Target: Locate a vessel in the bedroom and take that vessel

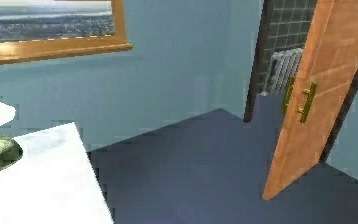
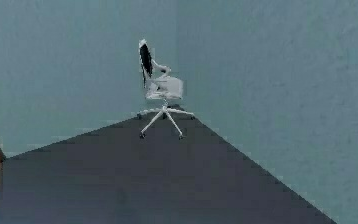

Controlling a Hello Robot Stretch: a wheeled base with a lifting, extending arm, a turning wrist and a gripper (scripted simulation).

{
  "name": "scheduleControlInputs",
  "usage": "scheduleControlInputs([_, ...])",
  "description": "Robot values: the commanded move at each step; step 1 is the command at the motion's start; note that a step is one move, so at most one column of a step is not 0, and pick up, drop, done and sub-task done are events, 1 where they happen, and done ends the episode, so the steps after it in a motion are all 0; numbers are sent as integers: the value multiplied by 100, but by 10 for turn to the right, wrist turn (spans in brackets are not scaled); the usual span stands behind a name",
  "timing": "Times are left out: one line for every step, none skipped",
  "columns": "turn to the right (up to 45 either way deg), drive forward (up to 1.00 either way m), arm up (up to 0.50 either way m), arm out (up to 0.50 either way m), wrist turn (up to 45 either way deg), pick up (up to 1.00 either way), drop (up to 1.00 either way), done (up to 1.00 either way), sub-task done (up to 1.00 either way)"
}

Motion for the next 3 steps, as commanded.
scheduleControlInputs([-450, 0, 0, 0, 0, 0, 0, 0, 0])
scheduleControlInputs([-450, 0, 0, 0, 0, 0, 0, 0, 0])
scheduleControlInputs([-450, 0, 0, 0, 0, 0, 0, 0, 0])
